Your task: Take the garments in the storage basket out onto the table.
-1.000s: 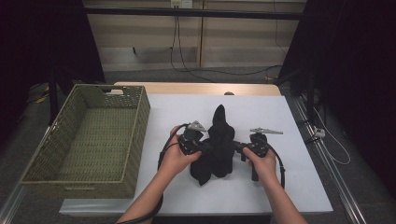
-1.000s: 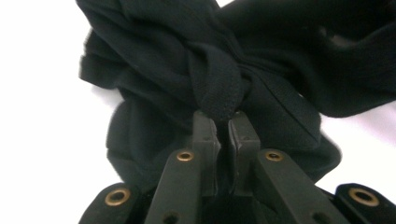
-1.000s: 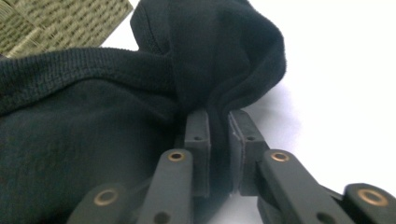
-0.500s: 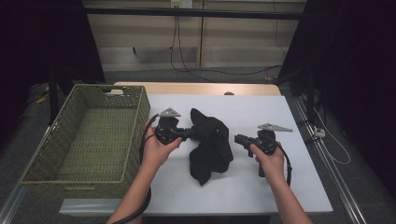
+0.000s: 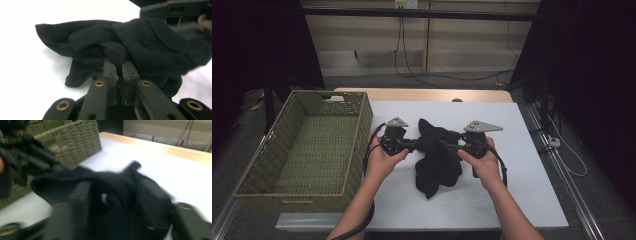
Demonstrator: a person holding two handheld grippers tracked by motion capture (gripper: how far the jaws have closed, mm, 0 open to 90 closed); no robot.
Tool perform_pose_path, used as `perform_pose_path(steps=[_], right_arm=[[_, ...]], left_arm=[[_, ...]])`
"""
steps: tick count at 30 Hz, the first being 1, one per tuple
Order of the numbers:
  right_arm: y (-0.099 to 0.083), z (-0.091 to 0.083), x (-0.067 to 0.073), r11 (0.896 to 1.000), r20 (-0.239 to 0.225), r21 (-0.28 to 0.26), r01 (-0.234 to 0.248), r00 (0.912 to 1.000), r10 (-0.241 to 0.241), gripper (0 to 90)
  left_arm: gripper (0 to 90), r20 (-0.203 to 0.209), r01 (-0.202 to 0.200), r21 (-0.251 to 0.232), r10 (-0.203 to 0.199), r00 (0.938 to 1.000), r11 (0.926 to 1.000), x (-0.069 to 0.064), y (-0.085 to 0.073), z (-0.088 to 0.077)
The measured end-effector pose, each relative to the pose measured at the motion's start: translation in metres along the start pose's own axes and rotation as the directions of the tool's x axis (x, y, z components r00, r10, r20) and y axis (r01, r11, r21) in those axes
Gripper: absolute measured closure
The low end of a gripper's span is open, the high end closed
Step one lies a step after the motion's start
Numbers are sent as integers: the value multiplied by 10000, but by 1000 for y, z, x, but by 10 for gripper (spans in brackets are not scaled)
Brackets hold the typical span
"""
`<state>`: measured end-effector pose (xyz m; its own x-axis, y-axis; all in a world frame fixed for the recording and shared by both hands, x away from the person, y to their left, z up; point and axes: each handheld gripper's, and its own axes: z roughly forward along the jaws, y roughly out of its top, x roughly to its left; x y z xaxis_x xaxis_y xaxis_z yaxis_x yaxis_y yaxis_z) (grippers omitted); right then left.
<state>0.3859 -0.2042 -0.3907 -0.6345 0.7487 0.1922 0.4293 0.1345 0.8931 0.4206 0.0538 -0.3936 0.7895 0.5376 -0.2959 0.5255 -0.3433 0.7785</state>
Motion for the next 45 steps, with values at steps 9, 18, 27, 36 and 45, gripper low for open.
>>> perform_pose_path(steps=[9, 18, 27, 36, 45], right_arm=[[14, 13, -18, 9964, -249, 14, -847, 9961, 847, 884], [25, -5, -55, 9841, 1870, -674, -1646, 9667, 1745, 884], [27, 6, -50, 9874, 1812, -567, -1480, 9710, 1560, 883], [41, 25, -59, 9912, 2320, -624, -1167, 9643, 1281, 677], [17, 25, -37, 9928, 1395, 690, -979, 9863, 876, 323]], left_arm=[[836, -168, 72, 69, -71, 9998, 10000, 5, -1, -8], [852, -600, 227, -686, -268, 9978, 9974, 11, 3, -27], [864, -1129, 400, -1029, -516, 9923, 9939, 20, 5, -36], [868, -2252, 911, -1332, -1196, 9669, 9869, 37, 21, -35], [865, -2806, 1433, -961, -1649, 9456, 9850, 53, 9, -22]])
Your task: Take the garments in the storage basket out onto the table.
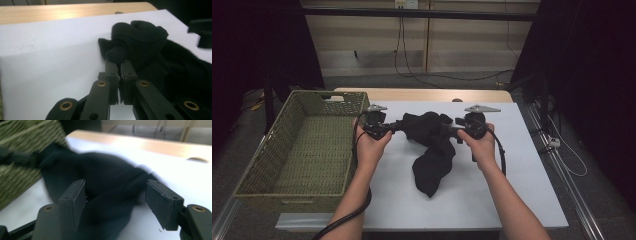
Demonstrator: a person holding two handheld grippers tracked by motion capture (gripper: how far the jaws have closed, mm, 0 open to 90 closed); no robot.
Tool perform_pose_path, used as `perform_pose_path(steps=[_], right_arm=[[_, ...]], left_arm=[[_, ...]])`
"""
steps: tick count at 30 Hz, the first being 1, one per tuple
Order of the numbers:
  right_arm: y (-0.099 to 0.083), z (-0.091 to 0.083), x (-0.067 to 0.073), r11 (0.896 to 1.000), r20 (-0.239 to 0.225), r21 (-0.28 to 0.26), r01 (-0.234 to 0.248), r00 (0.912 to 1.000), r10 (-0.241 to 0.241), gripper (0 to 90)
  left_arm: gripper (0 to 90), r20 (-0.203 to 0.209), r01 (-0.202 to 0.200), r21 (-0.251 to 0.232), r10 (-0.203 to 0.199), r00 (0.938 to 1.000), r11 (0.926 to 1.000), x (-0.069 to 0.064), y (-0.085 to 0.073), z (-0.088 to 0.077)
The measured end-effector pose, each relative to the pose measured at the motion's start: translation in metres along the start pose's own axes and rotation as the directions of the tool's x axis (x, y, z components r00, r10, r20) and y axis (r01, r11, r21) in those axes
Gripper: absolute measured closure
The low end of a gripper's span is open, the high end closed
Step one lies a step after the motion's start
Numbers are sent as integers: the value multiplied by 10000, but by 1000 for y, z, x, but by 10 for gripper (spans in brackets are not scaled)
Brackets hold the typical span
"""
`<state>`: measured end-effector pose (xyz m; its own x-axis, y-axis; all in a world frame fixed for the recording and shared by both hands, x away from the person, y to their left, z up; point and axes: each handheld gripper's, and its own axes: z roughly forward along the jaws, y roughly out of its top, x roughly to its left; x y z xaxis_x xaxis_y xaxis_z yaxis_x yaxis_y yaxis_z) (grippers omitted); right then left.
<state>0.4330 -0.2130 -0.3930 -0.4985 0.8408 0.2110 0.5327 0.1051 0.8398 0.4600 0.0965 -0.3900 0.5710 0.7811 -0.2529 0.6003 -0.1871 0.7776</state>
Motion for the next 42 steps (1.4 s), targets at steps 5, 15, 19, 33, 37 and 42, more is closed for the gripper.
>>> perform_pose_path(steps=[5, 15, 19, 33, 37, 42], right_arm=[[-25, 9, 12, 9948, -321, 803, 620, 9977, -596, 707], [-56, -31, 0, 9995, 51, 326, 55, 10000, -56, 891], [-66, -44, -9, 9987, 213, 488, -154, 9997, 144, 891], [-74, -64, -16, 9978, 1223, 500, 434, 9913, -492, 751], [-62, -62, 9, 9947, 898, 310, 977, 9909, -1001, 561], [-52, -51, 35, 9847, 3, 208, 1733, 9849, -1733, 472]], left_arm=[[643, 31, -417, -88, 417, 9991, 9991, -2, -7, 4], [207, 427, -1127, 696, 1099, 9930, 9912, -19, -34, 5], [202, 606, -1071, 693, 1030, 9928, 9918, -26, -41, 6], [195, 1008, -1165, 915, 1072, 9891, 9890, -37, -53, 4], [191, 1096, -1171, 1047, 1055, 9884, 9876, -39, -53, 3], [173, 1133, -1514, 1118, 1388, 9838, 9821, -36, -53, 1]])
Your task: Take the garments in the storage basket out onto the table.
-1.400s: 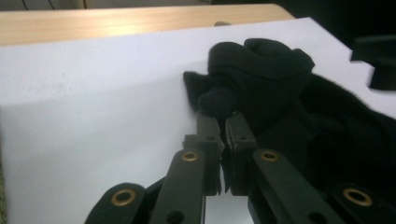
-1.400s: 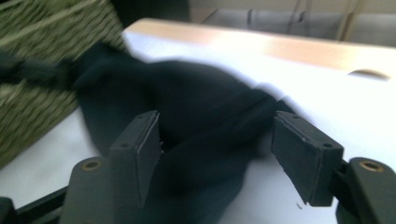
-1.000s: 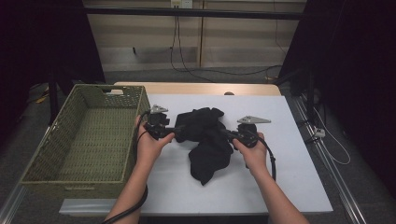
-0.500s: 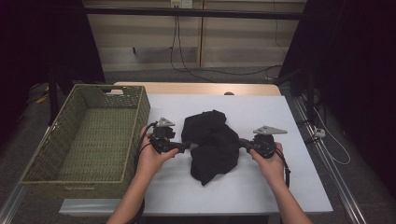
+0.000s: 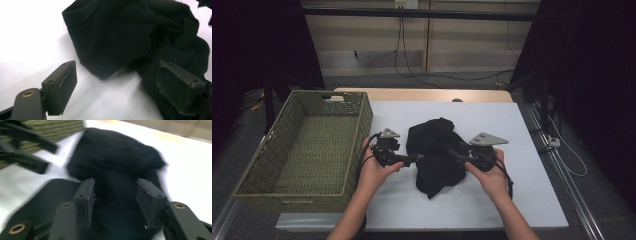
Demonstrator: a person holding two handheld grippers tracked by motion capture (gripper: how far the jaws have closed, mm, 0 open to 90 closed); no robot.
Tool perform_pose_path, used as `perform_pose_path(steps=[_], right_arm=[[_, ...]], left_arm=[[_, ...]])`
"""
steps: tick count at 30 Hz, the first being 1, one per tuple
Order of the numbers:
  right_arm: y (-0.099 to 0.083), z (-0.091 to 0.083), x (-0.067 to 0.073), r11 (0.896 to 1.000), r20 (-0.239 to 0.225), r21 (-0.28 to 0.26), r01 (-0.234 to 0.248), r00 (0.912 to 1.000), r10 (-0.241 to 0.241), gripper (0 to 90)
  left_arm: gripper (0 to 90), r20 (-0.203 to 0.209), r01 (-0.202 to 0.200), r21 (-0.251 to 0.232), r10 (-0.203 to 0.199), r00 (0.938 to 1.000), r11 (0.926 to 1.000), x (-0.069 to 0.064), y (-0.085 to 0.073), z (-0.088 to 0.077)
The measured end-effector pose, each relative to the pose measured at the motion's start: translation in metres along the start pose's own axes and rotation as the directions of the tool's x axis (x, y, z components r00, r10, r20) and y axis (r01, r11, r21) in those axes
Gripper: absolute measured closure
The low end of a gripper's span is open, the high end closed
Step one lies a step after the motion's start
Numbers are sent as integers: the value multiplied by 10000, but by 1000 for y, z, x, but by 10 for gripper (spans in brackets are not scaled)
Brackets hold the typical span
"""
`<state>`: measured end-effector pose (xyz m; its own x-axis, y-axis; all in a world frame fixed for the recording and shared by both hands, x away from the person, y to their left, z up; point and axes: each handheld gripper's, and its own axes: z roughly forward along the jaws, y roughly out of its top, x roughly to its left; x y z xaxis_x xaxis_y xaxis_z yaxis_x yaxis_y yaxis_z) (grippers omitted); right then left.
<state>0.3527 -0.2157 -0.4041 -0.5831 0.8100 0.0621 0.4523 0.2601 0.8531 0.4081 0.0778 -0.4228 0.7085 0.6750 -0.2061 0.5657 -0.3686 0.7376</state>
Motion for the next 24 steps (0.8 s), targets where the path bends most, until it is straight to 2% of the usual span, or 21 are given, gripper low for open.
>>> perform_pose_path(steps=[1, 2, 3, 4, 6, 7, 9, 10, 11, 12, 13, 14, 16, 18, 19, 20, 21, 22, 24], right_arm=[[1, 4, 4, 9999, -330, 28, -141, 9994, 142, 462], [0, 10, 7, 9998, -652, 103, -163, 9977, 170, 463], [-1, 15, 10, 9995, -929, 167, -253, 9953, 268, 462], [-4, 23, 13, 9994, -1072, 303, -180, 9940, 211, 459], [-8, 33, 16, 9976, -1353, 675, -129, 9906, 219, 448], [-11, 39, 17, 9959, -1542, 890, -152, 9876, 288, 439], [-15, 47, 20, 9934, -1601, 1131, 179, 9871, 4, 433], [-17, 50, 21, 9920, -1640, 1237, 258, 9865, -52, 426], [-18, 53, 21, 9911, -1761, 1308, 268, 9844, -34, 424], [-18, 55, 23, 9899, -1801, 1406, 187, 9836, 70, 421], [-19, 56, 23, 9897, -1836, 1412, 249, 9830, 15, 436], [-20, 57, 24, 9879, -1872, 1521, 299, 9823, -9, 483], [-22, 57, 25, 9860, -2081, 1617, 399, 9781, -55, 642], [-22, 54, 24, 9864, -2167, 1576, 464, 9762, -113, 777], [-22, 51, 22, 9886, -2237, 1469, 325, 9747, 12, 797], [-21, 48, 21, 9899, -2195, 1396, 258, 9756, 56, 810], [-20, 45, 20, 9909, -2200, 1330, 212, 9755, 87, 814], [-19, 42, 19, 9917, -2194, 1272, 201, 9756, 84, 820], [-20, 35, 17, 9935, -2207, 1121, 176, 9753, 77, 821]], left_arm=[[172, -12, 183, -41, -183, 9998, 9998, -1, 0, 0], [171, -37, -177, 136, 178, 9998, 9997, 2, -1, -2], [168, -10, -184, 213, 185, 9998, 9996, 2, -1, -3], [168, -43, 330, -142, -330, 9994, 9994, 0, -3, -1], [166, -125, 10, 111, -9, 9999, 9999, 2, -4, -2], [164, -96, 241, 62, -240, 9997, 9997, 2, -4, -3], [164, -118, 146, 128, -145, 9998, 9998, 2, -6, -3], [163, -70, 318, -32, -319, 9995, 9995, 1, -7, -3], [162, -114, -114, 287, 117, 9999, 9995, 4, -7, -6], [161, -90, 111, 126, -110, 9999, 9999, 3, -7, -4], [161, -103, 444, -36, -444, 9990, 9990, 1, -8, -3], [160, -115, 168, 213, -165, 9998, 9996, 3, -8, -3], [159, -62, 44, 303, -42, 10000, 9995, 3, -8, -3], [159, -87, 386, -17, -387, 9992, 9993, -1, -8, -1], [160, -25, 97, 176, -97, 10000, 9998, 1, -7, -2], [159, -29, 388, -27, -388, 9992, 9992, -1, -7, -2], [159, -49, 489, -54, -489, 9988, 9988, -2, -8, -3], [159, -15, 182, 55, -182, 9998, 9998, -1, -7, -4], [159, 59, -156, 227, 155, 9999, 9996, 1, -7, -7]])
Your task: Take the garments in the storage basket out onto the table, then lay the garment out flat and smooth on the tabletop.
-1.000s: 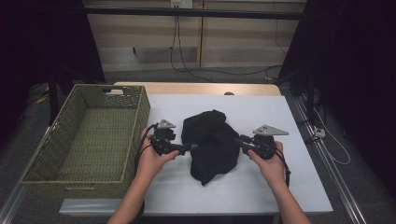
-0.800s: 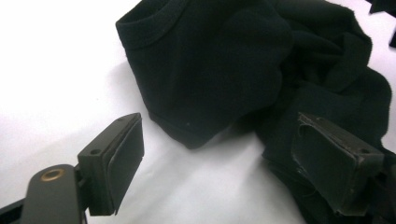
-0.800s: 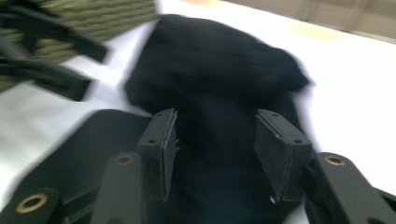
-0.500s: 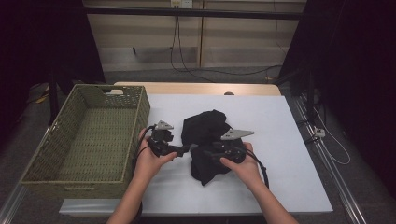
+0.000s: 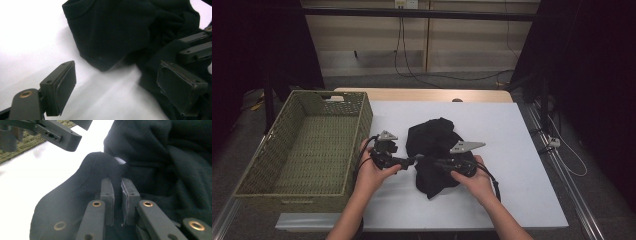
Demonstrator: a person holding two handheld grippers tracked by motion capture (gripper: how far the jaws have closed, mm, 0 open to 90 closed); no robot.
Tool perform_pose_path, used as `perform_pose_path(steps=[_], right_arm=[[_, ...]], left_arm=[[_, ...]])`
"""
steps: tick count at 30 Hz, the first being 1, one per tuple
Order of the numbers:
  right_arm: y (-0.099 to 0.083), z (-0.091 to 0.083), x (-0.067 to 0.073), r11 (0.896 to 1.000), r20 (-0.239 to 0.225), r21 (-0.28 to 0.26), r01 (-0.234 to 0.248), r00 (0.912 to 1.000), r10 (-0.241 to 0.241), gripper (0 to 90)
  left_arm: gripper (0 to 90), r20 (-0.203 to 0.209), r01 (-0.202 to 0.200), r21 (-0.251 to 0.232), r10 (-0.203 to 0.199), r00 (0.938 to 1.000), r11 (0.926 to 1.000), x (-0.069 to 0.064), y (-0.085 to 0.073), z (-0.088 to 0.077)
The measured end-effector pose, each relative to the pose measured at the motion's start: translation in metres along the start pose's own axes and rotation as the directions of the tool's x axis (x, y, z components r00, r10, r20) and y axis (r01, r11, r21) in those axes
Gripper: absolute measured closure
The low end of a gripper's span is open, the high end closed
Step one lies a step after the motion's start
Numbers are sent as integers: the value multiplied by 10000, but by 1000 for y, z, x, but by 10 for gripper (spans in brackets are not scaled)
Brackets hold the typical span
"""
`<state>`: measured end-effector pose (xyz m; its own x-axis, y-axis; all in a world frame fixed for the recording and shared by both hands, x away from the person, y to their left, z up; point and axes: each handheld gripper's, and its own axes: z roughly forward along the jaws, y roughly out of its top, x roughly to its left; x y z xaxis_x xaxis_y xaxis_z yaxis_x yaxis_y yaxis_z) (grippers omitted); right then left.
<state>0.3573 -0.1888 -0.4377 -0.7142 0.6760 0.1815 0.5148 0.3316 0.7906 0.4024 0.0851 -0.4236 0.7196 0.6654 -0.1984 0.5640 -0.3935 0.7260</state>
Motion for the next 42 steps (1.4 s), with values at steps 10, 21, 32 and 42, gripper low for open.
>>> perform_pose_path(steps=[10, 21, 32, 42], right_arm=[[-12, -38, -3, 9971, 43, -728, -225, 9997, 229, 807], [-36, -80, -6, 9923, 2, -1110, -550, 9985, 553, 873], [-46, -92, -11, 9930, 248, -969, -676, 9972, 703, 879], [-67, -110, -17, 9956, 882, -647, -677, 9934, 733, 833]], left_arm=[[156, 114, 370, -263, -367, 9993, 9990, -4, 2, 1], [153, 392, 22, -275, -11, 9992, 9996, -17, 8, 9], [161, 800, 58, -54, -53, 9968, 10000, -25, 12, 20], [210, 579, -67, 395, 44, 9983, 9992, -23, 5, 29]])
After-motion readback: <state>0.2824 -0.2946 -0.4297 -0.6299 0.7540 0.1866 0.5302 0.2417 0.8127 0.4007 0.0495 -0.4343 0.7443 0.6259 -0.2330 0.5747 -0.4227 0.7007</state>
